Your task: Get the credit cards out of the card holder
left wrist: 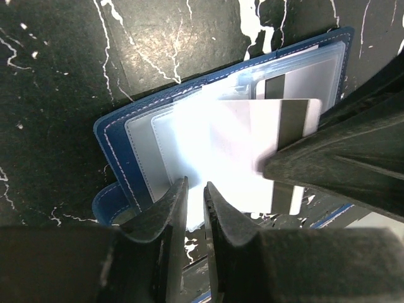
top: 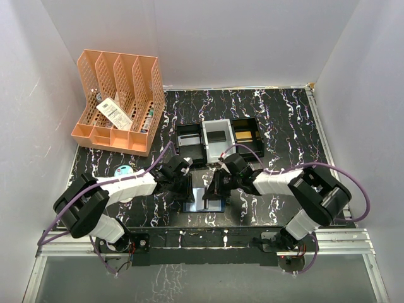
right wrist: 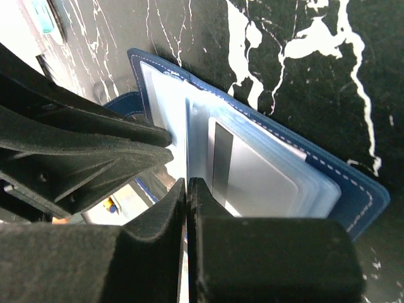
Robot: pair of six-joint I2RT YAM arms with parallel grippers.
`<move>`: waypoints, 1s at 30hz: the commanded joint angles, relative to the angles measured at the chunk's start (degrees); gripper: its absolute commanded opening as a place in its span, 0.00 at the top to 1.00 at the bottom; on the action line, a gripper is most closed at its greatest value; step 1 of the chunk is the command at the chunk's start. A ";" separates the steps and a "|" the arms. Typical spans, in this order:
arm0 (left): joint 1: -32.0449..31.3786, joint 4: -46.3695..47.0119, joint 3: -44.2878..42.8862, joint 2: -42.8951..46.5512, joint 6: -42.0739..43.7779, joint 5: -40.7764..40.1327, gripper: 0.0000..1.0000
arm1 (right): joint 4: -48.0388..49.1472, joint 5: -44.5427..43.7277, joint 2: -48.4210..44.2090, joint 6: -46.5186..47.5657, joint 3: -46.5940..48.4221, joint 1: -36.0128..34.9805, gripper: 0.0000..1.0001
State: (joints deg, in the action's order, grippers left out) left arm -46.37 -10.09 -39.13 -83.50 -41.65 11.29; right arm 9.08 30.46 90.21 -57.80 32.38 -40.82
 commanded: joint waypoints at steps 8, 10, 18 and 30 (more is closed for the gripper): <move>-0.20 -6.57 -1.13 4.46 1.22 -4.60 0.84 | -16.06 -2.01 -12.12 11.47 3.21 5.93 1.00; -0.21 -7.04 -2.20 4.84 1.35 -4.69 0.82 | -17.55 -1.76 -13.39 12.41 3.53 6.53 1.00; -0.17 -5.32 -6.84 10.99 1.05 -2.90 0.56 | -16.39 -6.70 -19.84 13.01 3.79 6.76 1.00; -0.81 9.90 -0.67 0.80 -4.01 11.04 0.61 | -19.15 -28.06 -36.72 17.22 3.25 6.81 1.00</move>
State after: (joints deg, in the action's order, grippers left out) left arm -46.78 -2.09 -42.28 -80.27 -43.81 18.61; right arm -11.00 11.64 58.65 -42.85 34.02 -34.06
